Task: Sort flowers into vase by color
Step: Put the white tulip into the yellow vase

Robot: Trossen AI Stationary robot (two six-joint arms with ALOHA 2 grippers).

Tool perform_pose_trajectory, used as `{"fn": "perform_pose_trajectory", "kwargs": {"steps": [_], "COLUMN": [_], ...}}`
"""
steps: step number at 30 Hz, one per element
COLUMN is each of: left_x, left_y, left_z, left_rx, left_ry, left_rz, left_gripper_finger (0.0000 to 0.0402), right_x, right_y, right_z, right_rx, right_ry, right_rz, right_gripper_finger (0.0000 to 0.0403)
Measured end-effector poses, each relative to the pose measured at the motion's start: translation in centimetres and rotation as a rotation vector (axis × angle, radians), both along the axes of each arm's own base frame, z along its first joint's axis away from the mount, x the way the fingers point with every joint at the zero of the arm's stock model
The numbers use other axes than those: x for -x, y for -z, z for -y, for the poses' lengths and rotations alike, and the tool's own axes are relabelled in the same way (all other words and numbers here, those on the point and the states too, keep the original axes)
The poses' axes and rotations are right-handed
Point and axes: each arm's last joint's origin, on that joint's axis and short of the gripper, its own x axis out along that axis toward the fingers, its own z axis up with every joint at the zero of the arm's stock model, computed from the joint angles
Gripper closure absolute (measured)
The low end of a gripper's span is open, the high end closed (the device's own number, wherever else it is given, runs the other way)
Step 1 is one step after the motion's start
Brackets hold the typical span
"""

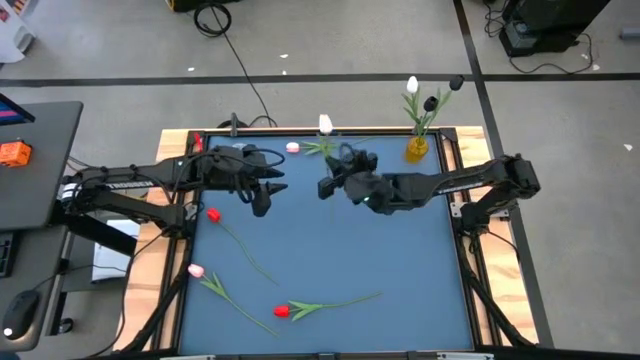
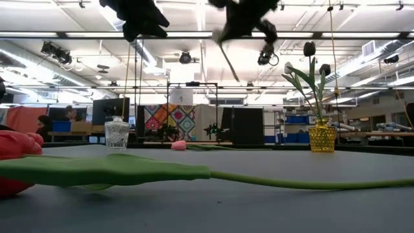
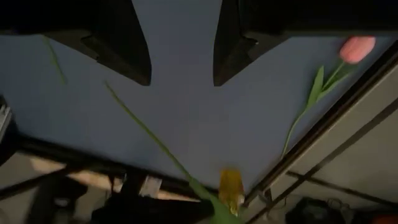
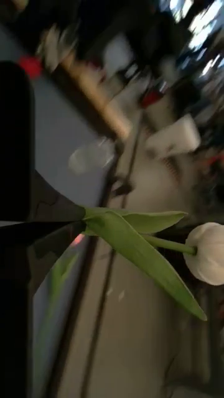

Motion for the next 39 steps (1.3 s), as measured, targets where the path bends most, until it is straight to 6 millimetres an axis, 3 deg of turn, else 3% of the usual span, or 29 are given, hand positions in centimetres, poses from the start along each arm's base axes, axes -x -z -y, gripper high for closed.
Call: {"fn": "perform_pose_trajectory", "kwargs": {"steps": [5,9,18,28,39], "left_x": [-1.4,-2.9,-4.9,-5.4,-5.4], "left_y": [-1.0,-1.6,-1.5,-1.2,-1.5], "left_z": [0.0,-0.1,-0.1,-0.3,-0.4], "left_rx": [-0.028,-0.029,-0.033,-0.024,-0.025], "left_ry": [0.059,0.133,0.199,0.177,0.131], "left_rz": [0.144,0.271,0.375,0.376,0.409], "left_gripper_finger": [0.0224,0.0224,0.0246,0.0299,0.0279], "right_x": [0.0,0.0,-0.1,-0.1,-0.1], "right_y": [-3.7,-5.3,-6.2,-6.5,-7.0], "right_z": [-0.2,-0.1,0.0,-0.3,-0.4], "right_rx": [0.147,0.237,0.316,0.348,0.386], "right_ry": [-0.166,-0.272,-0.324,-0.413,-0.442], "right_rz": [0.127,0.193,0.24,0.263,0.303], "right_gripper_finger": [0.0403,0.0403,0.0403,0.0402,0.0402]}}
